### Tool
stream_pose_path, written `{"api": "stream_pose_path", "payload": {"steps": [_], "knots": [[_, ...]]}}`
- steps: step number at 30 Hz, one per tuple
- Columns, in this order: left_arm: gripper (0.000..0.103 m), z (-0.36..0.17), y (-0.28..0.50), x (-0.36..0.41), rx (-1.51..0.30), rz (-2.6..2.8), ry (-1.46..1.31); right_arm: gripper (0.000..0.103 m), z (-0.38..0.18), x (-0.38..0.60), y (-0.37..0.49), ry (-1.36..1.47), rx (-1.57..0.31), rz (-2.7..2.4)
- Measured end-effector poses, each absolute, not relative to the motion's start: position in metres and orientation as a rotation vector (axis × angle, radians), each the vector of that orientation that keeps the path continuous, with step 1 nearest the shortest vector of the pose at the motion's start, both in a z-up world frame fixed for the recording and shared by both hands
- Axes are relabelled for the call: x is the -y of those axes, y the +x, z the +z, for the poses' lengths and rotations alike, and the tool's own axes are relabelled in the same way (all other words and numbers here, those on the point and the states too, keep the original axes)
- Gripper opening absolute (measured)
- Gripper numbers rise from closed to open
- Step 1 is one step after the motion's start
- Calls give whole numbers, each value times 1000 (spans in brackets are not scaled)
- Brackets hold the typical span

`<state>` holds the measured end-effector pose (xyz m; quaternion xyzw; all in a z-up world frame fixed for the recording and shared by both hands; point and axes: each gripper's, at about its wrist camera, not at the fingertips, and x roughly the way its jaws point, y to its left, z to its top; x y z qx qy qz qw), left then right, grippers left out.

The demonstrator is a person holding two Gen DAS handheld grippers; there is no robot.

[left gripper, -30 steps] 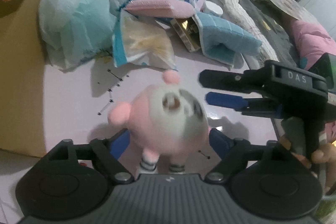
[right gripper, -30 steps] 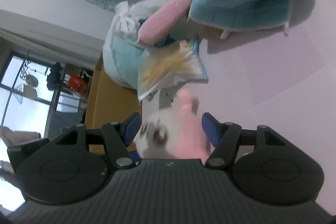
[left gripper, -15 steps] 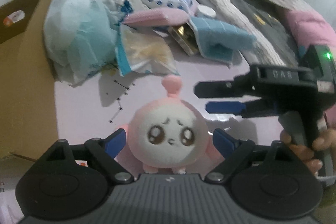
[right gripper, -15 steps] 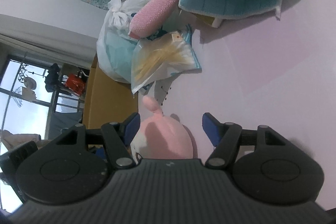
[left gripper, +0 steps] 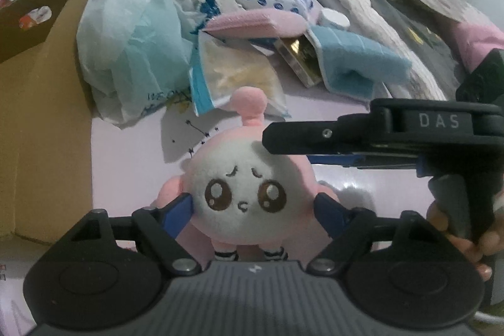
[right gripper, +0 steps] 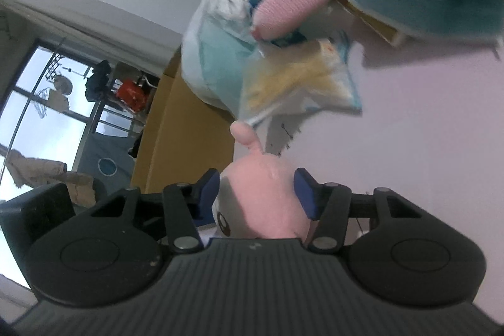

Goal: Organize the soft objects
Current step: 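Grasp the pink mesh sponge with the right gripper while the left holds the doll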

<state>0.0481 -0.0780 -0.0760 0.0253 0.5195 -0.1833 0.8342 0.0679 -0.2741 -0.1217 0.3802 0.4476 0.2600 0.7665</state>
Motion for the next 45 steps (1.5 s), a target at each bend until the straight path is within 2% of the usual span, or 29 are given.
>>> {"api": "stream_pose_path", "payload": {"steps": [10, 13, 15, 18, 21, 28, 31, 33, 34, 36, 45], "knots": [[82, -84, 56, 82, -1103, -357, 57, 55, -132, 285, 79, 840, -971, 568], [80, -83, 59, 80, -1105, -353, 30, 61, -125, 302, 80, 914, -892, 544], [78, -82, 61, 78, -1106, -351, 11, 71, -120, 315, 87, 973, -832, 497], [76, -80, 64, 74, -1107, -348, -29, 77, -117, 327, 103, 1064, -767, 443], [73, -79, 68, 69, -1114, -351, -80, 80, -124, 327, 119, 1135, -754, 387], [72, -80, 76, 62, -1126, -354, -168, 80, -148, 314, 141, 1269, -732, 291], [72, -80, 76, 62, -1135, -352, -178, 67, -155, 306, 147, 1282, -730, 273], [74, -80, 78, 59, -1150, -350, -197, 42, -157, 302, 151, 1269, -735, 279], [74, -80, 79, 58, -1159, -353, -213, 38, -158, 300, 153, 1259, -740, 285], [74, -79, 79, 52, -1170, -365, -262, 34, -156, 297, 153, 1208, -750, 286], [81, -63, 77, 35, -1158, -423, -375, 32, -133, 310, 139, 973, -719, 299]]}}
